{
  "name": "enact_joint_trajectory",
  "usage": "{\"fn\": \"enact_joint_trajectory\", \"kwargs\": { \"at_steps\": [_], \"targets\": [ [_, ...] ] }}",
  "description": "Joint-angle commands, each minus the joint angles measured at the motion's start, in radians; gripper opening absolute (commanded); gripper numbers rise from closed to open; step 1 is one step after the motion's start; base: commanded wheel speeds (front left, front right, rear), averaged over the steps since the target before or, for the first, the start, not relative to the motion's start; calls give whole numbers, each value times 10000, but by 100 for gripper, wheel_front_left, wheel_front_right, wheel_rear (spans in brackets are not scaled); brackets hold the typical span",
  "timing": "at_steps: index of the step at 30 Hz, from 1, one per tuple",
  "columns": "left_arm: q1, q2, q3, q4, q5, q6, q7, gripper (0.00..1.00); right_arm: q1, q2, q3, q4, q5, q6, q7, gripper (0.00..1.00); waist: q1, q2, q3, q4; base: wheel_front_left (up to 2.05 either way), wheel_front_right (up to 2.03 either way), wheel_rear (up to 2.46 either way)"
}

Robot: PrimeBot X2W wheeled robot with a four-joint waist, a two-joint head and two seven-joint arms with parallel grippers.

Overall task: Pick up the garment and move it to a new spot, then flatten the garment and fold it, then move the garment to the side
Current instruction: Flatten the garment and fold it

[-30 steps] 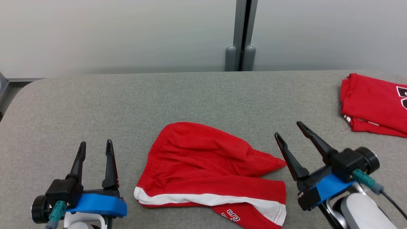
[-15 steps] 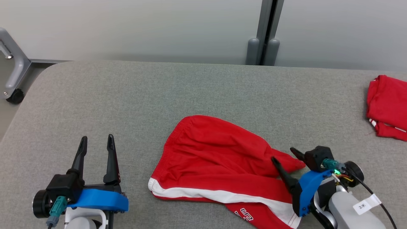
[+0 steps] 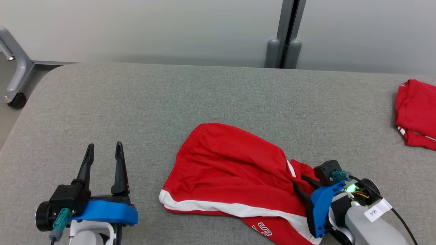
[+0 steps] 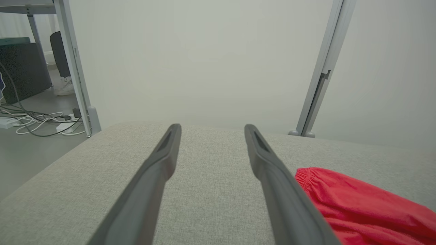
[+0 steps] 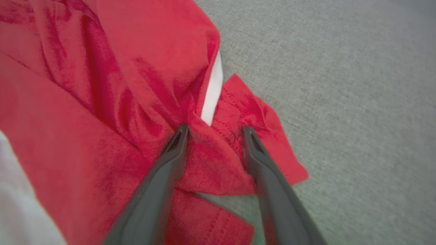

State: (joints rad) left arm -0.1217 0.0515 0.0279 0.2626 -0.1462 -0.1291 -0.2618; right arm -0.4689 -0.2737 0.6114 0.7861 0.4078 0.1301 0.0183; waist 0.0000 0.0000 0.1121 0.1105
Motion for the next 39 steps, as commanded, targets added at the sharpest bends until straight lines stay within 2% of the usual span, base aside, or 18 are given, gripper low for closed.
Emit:
{"fn": "enact_joint_trajectory", "kwargs": {
  "at_steps": [1,9,16,21,29,30,31,35,39],
  "targets": [
    [-115,-16,28,25,6,-21,-43,100,-63,-33,187,154,124,8,-2,0,0,0,-5,-14,0,0,0],
    [-85,-16,-42,11,-8,-20,-43,100,-1418,-649,-481,149,330,5,-1338,0,0,0,-4,-64,0,0,0],
    [-211,-14,-249,8,-118,-10,-43,100,-2710,-803,-1110,374,147,5,-1805,0,0,0,136,57,0,0,0],
    [-331,-15,-335,31,-192,13,-43,100,-3532,-636,-1433,905,-100,5,-1866,0,0,0,310,240,0,0,0],
    [-495,-15,-527,71,-319,78,-43,100,-4207,-86,-1652,2627,-243,5,-1949,0,0,0,498,418,0,0,0],
    [-507,-15,-508,87,-330,77,-43,100,-4226,-40,-1657,2810,-254,5,-2032,27,0,0,507,407,0,0,0],
    [-512,-16,-496,102,-339,76,-43,100,-4262,-15,-1683,2987,-278,5,-2129,100,0,0,508,390,0,0,0],
    [-443,-17,-421,113,-270,94,-43,100,-4366,103,-1760,3311,-378,5,-2586,100,0,0,411,196,0,0,0],
    [-294,-15,-260,133,-130,80,-43,100,-4028,62,-1909,2972,-408,5,-2813,100,0,0,168,-97,0,0,0]
  ]
}}
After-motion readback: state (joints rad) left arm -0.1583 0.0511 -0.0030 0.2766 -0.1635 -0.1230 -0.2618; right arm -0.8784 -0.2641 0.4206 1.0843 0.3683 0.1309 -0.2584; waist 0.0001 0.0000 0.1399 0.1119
